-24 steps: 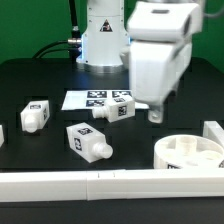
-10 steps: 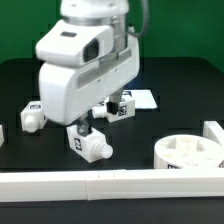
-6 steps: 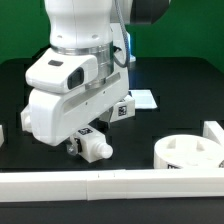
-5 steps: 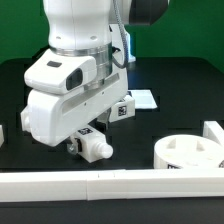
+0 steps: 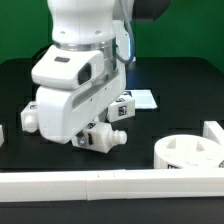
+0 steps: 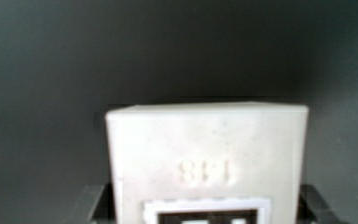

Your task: Assemble stool

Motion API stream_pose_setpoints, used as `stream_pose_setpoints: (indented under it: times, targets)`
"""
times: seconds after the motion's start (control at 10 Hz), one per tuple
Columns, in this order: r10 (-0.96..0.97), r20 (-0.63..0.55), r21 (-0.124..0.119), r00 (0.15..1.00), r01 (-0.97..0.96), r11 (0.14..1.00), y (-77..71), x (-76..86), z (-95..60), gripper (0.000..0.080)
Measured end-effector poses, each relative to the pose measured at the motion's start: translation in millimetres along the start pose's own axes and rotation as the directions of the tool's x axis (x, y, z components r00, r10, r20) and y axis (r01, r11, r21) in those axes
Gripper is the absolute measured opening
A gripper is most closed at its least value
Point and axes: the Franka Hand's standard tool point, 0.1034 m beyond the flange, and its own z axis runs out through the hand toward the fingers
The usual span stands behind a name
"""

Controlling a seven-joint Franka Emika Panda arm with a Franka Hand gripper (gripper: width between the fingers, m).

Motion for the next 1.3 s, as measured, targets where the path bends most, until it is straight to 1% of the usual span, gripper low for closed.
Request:
stream_pose_setpoints:
  times: [0.1,0.2,0.4,0.5,0.6,0.7,0.8,1.1,1.2,1.3]
  targets:
    - [-0.066,0.001,-0.006,0.998,0.066,0.998,-3.6,-1.2,-0.2,0.0317]
    - [-0.09,0.0,-0.009,0.996,0.09,0.996,-5.8,-2.7,0.8,0.0317]
    - [-0.091,0.001,-0.006,0.996,0.091,0.996,-6.0,-2.9,2.1,0.0318]
    - [-0.247,0.017,-0.006,0.969,0.247,0.969,-6.4,-4.7,2.8,0.0318]
    - [-0.439,0.041,0.001,0.898,0.439,0.898,-6.8,-5.1,2.7,0.0318]
    - [-0.581,0.056,0.005,0.812,0.582,0.813,-6.2,-5.7,2.2,0.0318]
    - [-0.626,0.056,0.004,0.778,0.627,0.779,-7.1,-9.2,4.3,0.0318]
    - [-0.744,0.067,0.022,0.665,0.744,0.668,-6.3,-13.6,5.8,0.0318]
    - [-0.816,0.071,0.033,0.573,0.817,0.576,-6.1,-16.4,6.4,0.0318]
    - [-0.918,0.063,0.05,0.391,0.918,0.394,-7.1,-22.0,7.9,0.0318]
